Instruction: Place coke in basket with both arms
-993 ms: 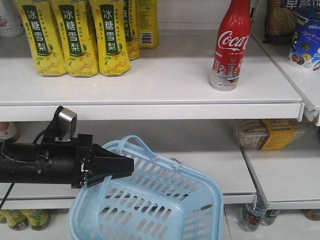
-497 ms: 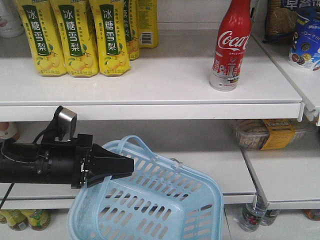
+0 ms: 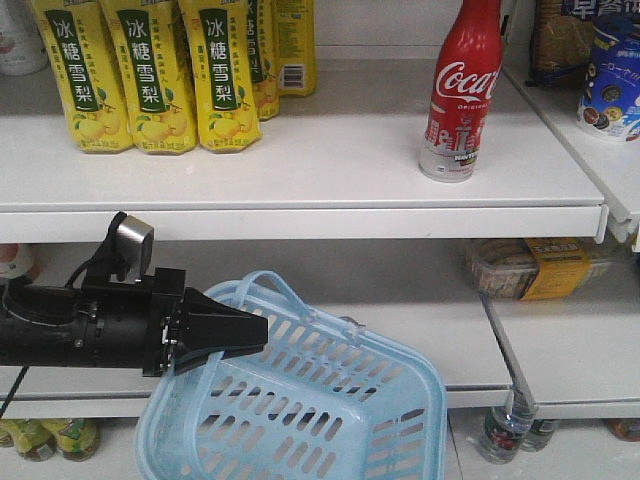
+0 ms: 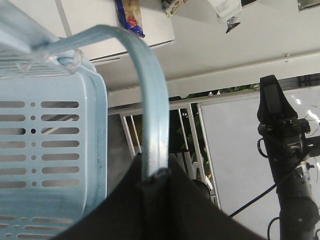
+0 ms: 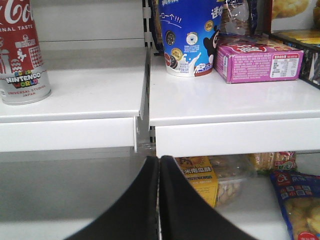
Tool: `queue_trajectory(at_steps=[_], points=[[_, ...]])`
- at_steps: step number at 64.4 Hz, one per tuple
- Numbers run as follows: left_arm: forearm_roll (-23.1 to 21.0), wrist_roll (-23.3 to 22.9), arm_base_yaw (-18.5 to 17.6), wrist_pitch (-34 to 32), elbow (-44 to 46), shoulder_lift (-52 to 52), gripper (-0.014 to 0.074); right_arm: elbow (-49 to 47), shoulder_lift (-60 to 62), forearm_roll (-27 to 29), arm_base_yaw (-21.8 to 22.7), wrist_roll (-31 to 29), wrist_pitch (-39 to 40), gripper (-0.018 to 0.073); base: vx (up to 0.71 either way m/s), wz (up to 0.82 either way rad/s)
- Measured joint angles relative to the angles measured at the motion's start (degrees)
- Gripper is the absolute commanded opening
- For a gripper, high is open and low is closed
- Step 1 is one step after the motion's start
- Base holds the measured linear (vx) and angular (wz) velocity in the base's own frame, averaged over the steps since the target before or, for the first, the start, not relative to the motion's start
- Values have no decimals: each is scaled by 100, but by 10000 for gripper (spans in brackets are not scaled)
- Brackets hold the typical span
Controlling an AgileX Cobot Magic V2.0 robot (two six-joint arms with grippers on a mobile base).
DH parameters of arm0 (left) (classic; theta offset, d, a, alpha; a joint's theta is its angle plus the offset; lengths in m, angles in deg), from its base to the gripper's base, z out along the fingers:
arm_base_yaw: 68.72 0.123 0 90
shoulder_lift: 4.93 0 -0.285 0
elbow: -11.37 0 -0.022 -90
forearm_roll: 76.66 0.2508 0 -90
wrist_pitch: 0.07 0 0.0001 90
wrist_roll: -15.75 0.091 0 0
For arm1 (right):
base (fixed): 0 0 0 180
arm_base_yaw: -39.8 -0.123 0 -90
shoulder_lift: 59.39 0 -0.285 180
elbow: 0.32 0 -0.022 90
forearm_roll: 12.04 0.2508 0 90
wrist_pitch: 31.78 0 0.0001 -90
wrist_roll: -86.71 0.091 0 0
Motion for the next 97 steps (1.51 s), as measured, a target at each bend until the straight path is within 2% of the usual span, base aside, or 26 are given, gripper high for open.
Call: queue_trajectory(at_steps=[11,20,52,59,72,86,92,97], points=[[0,0,0,0,0,0,-6,-6,-101,0,0,11,176,3,0,0],[0,0,0,0,0,0,-6,-10,-101,-34,0,11,214,55,0,0],[0,0,0,0,0,0,-6,-10,-101,-66,0,11,219,414,0,0],[0,0,0,0,0,0,-6,-10,-101,-66,0,11,219,466,0,0],[0,0,0,0,0,0,-6,-57,-102,31,0,11,199,491,0,0],[0,0,0,0,0,0,-6,-716,-221,218,-46,-5,115,491,0,0],[0,0,0,0,0,0,-6,-1090,-440,218,-316,-129,37,491,0,0],[0,0,0,0,0,0,-6,-1399,-692,218,-726,-328,-2,491,0,0]])
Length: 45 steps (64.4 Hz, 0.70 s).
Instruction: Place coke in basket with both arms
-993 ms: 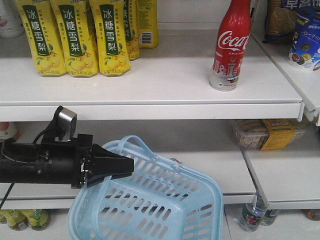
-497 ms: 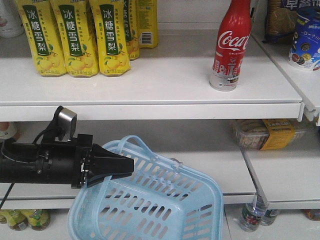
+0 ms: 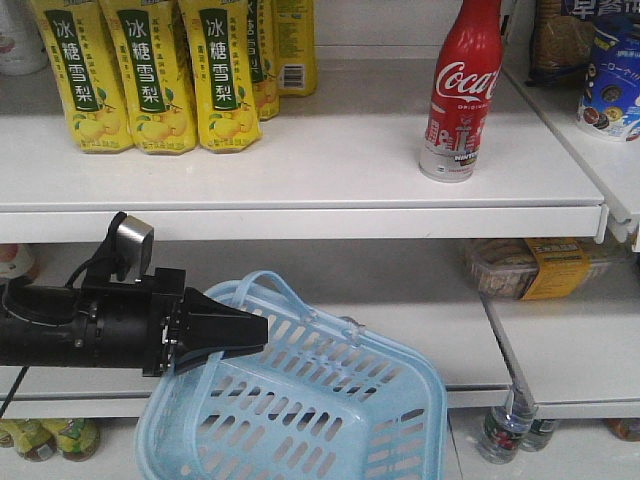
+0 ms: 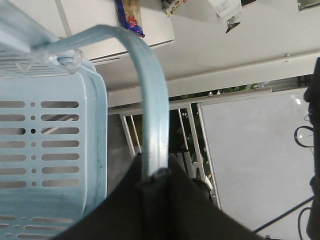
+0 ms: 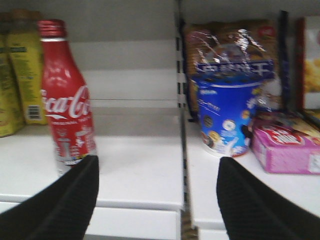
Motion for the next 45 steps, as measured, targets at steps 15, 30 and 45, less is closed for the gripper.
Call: queue_trajectory(at_steps=[15,30,45], points=[[0,0,0,0,0,0,-6,-825,-1016,0,-1006,-248,94,491,0,0],[0,0,0,0,0,0,-6,-1755,-2179,0,-1061,-268,171,491,0,0],[0,0,0,0,0,0,-6,-2516,-2924,0,-1127,-199,141,491,0,0]])
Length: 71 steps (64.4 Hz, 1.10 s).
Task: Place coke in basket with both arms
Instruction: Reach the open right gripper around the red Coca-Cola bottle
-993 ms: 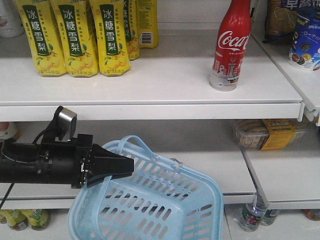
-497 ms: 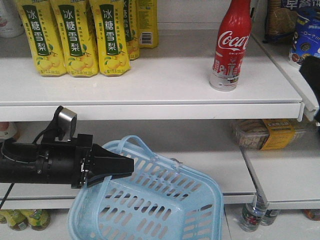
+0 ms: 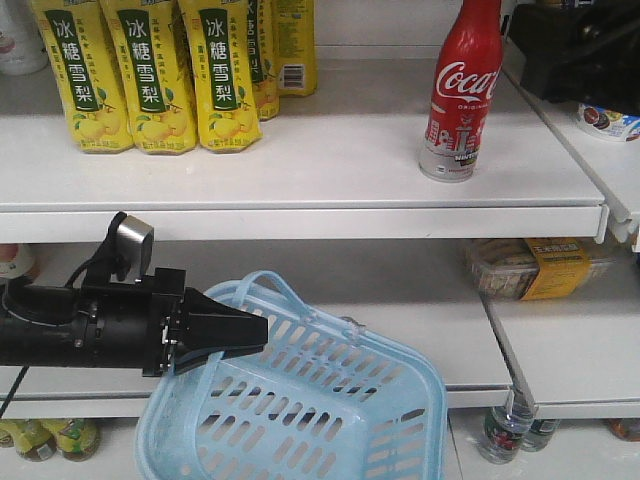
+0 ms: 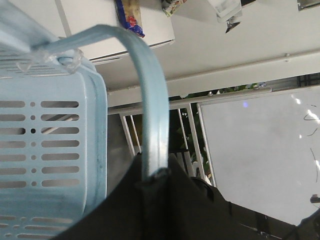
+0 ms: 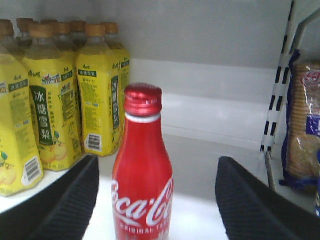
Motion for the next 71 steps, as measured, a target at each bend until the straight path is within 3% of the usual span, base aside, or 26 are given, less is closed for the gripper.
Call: queue_trajectory(at_steps=[11,50,62,71], points=[[0,0,0,0,0,0,-6,-403,-370,0,-205,-5,-33,491,0,0],[0,0,0,6,0,0,-6,-1232,-1462,0,-212,-20,-38,477,0,0],[0,0,0,6,0,0,-6,-1371,-1679,0,-212,-20,-32,314,0,0],[0,0,0,6,0,0,-6,-1387,-1700,-41,-206,-20,-26,82,0,0]])
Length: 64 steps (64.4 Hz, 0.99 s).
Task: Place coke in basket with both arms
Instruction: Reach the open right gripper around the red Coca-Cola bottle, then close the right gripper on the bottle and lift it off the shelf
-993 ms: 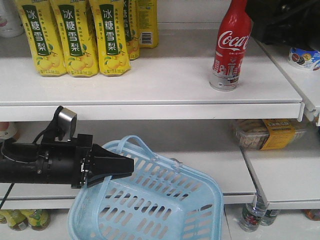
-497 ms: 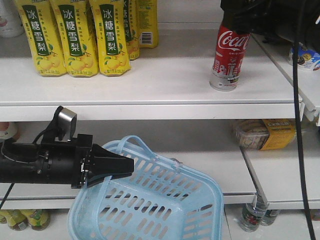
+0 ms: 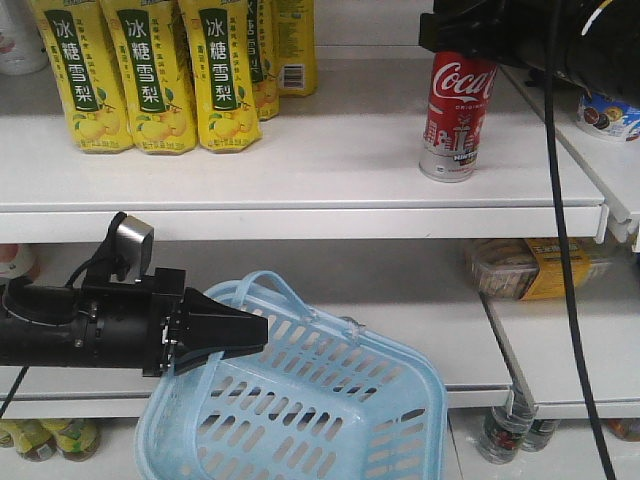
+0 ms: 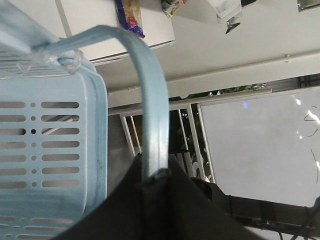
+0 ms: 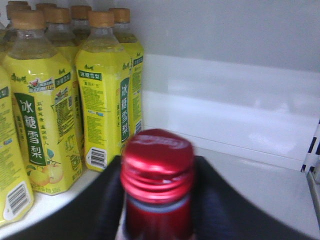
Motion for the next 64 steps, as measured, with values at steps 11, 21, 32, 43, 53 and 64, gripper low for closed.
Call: queue_trajectory(at_steps=[11,21,32,43,53,64], points=[[0,0,0,0,0,0,-6,0,3,0,0,0,-10,-11,0,0],[0,0,0,0,0,0,-6,16,219,41,-6,5,-319,-9,0,0],[0,0,0,0,0,0,-6,25,796,41,-6,5,-889,-9,0,0],[0,0,0,-6,0,0,-6,19,1333,245,-6,5,-1719,-9,0,0],[0,0,0,-11,0,0,-6,379,1602,916,-6,-65,-2376,-9,0,0],[0,0,0,-11,0,0,-6,1387,1661,2313,-6,-1187,-2514,-8,0,0]])
